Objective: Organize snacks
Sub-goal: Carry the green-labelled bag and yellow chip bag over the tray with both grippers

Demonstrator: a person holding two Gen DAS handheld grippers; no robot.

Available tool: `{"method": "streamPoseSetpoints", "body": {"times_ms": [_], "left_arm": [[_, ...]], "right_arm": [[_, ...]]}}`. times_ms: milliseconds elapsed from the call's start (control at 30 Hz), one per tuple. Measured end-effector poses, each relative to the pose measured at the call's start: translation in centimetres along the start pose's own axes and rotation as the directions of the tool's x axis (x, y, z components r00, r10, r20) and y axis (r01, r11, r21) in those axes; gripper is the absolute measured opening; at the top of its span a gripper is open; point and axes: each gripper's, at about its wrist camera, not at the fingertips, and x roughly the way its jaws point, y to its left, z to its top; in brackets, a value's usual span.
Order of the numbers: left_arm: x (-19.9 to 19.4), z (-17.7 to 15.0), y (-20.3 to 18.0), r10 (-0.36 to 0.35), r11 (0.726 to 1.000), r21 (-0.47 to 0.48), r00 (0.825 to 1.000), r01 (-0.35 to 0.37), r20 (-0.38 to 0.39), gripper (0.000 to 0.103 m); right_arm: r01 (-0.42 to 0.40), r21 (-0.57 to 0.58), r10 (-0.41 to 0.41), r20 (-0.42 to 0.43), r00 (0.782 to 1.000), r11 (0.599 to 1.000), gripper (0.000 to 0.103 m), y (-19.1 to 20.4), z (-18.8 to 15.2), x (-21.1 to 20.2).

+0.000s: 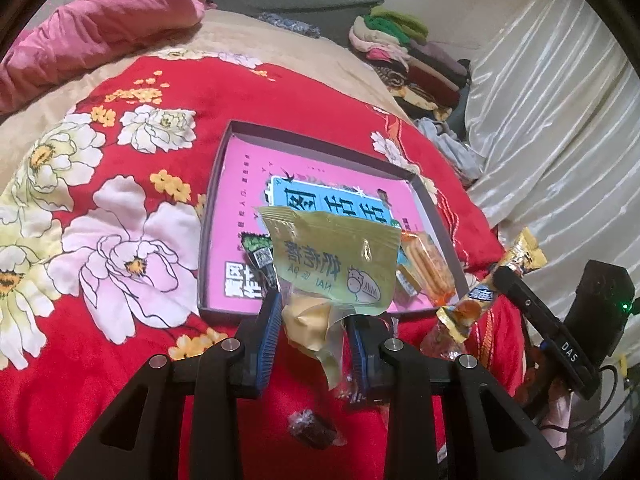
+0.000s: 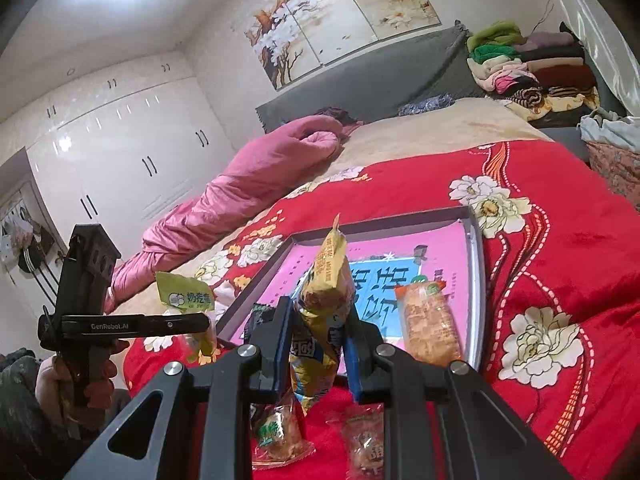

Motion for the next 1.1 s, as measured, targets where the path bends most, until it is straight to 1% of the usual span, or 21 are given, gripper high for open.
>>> {"method": "streamPoseSetpoints", "body": {"times_ms": [100, 267, 367, 567, 700, 800, 1100], "left_arm": [[-0.1, 0.3, 0.0, 0.019, 1.000, 0.001, 1.000, -0.019, 0.015, 0.033], [0.1, 1.0, -0.1, 0.077, 0.997, 0.016, 0.996, -0.078, 0.048, 0.033], [0.4, 1.3, -0.1, 0.114, 0.993, 0.021, 0.992, -0.115, 0.056, 0.033], [1.2, 1.6, -0.1, 0.146, 0.988, 0.033, 0.987, -0.149, 0.061, 0.033], [1.8, 1.7, 0.2, 0.156, 0.987, 0.027, 0.986, -0.157, 0.057, 0.033], [2.2, 1.8, 0.2, 0.178, 0.983, 0.034, 0.982, -0.180, 0.060, 0.033], [3.4, 1.5, 0.6, 0.215, 0.975, 0.050, 0.976, -0.217, 0.042, 0.033]], "right_arm": [[0.009, 0.004, -0.009, 0.010, 1.000, 1.000, 0.024, -0.2, 0.1, -0.1], [0.022, 0.004, -0.022, 0.019, 1.000, 1.000, 0.024, -0.5, 0.3, 0.0], [0.032, -0.001, -0.032, 0.021, 0.999, 0.999, 0.024, -0.6, 0.4, 0.0], [0.042, 0.000, -0.042, 0.026, 0.999, 0.999, 0.024, -1.0, 0.6, 0.1], [0.049, 0.007, -0.049, 0.033, 0.998, 0.999, 0.024, -1.3, 0.8, 0.0], [0.059, 0.012, -0.059, 0.035, 0.998, 0.998, 0.024, -1.7, 0.9, 0.0], [0.075, 0.025, -0.076, 0.038, 0.996, 0.997, 0.024, -2.5, 1.3, 0.3]]}}
